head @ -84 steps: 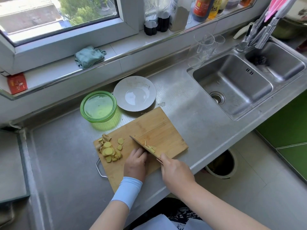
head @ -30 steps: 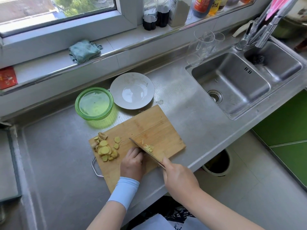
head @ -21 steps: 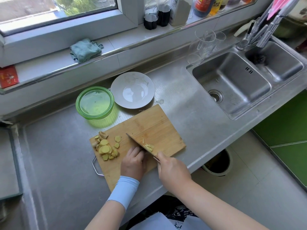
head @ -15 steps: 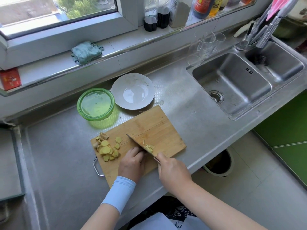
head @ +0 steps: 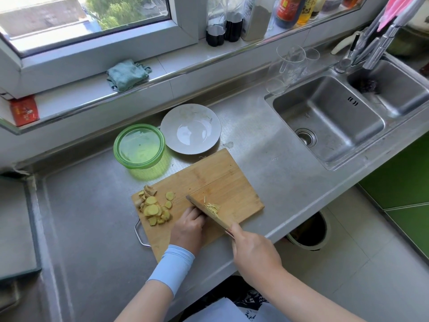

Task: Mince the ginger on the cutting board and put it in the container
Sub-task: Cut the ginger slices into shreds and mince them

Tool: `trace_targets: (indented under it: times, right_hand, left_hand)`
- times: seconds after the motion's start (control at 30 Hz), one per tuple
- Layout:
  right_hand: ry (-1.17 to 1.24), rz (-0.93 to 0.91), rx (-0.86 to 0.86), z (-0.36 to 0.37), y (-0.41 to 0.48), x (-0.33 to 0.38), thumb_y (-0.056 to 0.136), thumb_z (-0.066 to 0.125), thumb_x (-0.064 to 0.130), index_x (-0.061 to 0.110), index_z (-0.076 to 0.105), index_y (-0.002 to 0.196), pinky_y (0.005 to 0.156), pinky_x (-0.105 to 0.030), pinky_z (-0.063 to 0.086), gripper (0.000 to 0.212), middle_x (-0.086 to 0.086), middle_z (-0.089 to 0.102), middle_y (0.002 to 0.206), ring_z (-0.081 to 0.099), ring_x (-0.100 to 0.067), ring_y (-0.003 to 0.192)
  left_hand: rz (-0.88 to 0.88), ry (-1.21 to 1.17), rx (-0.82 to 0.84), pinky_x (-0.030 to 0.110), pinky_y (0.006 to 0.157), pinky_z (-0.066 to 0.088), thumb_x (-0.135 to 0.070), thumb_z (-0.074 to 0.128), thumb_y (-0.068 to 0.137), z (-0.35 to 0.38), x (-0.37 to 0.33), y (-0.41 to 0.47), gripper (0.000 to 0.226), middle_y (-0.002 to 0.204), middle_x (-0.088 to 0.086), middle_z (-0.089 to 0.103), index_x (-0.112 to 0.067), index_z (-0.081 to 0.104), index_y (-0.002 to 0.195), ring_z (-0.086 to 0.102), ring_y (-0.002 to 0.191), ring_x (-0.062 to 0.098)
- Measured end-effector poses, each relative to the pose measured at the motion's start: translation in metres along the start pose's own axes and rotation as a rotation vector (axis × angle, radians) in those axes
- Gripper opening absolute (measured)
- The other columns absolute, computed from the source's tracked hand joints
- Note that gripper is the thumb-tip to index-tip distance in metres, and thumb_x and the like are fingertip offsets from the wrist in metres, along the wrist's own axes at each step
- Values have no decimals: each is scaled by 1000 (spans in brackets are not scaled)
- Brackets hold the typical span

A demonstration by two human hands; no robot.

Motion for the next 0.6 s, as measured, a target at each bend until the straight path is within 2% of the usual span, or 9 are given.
trace_targets:
  times: [0.1,0.2,0.27,0.4,0.5,0.6]
  right_hand:
    - [2,19,11,-1,4,0,106,35,22,21,40,126,62,-34,37,21,-1,66,91,65,-27,82]
    - [5,16,19,1,16,7,104,38,20,22,38,125,60,-34,38,21,-3,65,90,62,-28,78]
    - [2,2,16,1,23,12,104,38,20,22,39,118,59,-34,37,14,-3,65,89,63,-28,78]
    - [4,-2,-2,0,12,6,105,36,22,21,39,128,61,-35,39,23,-1,64,89,61,-25,76]
    - [8,6,-2,1,0,0,106,34,25,23,40,126,60,-34,40,21,3,58,81,60,-24,73]
    - [5,7,3,1,6,5,106,34,25,22,41,124,60,-34,40,19,0,64,87,64,-25,78]
  left_hand:
    - [1,16,-17,30,55,54,3,65,73,-1,-1,1,16,87,5,70,-9,74,78,63,81,25]
    - [7,0,-14,32,57,54,-3,48,71,-1,-1,2,27,85,5,69,-11,73,76,63,80,26]
    - [2,-4,-17,32,58,54,-4,47,71,-1,-1,2,27,85,5,69,-11,73,75,63,80,27]
    - [3,-19,-43,32,56,55,-5,45,74,-2,-3,2,28,82,6,69,-9,72,72,64,78,28]
    - [11,-12,-69,30,55,54,-6,45,75,-5,-5,2,28,84,8,69,-6,73,73,64,78,28]
    - [5,-18,-63,33,55,54,-4,45,73,-1,-3,0,27,84,7,68,-8,72,74,64,79,29]
Point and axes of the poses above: each hand's wrist, its own y-axis towards the middle knuckle, its own z-axis out of the palm, x = y × z, the point moved 2 cm from there along y, towards the middle knuckle
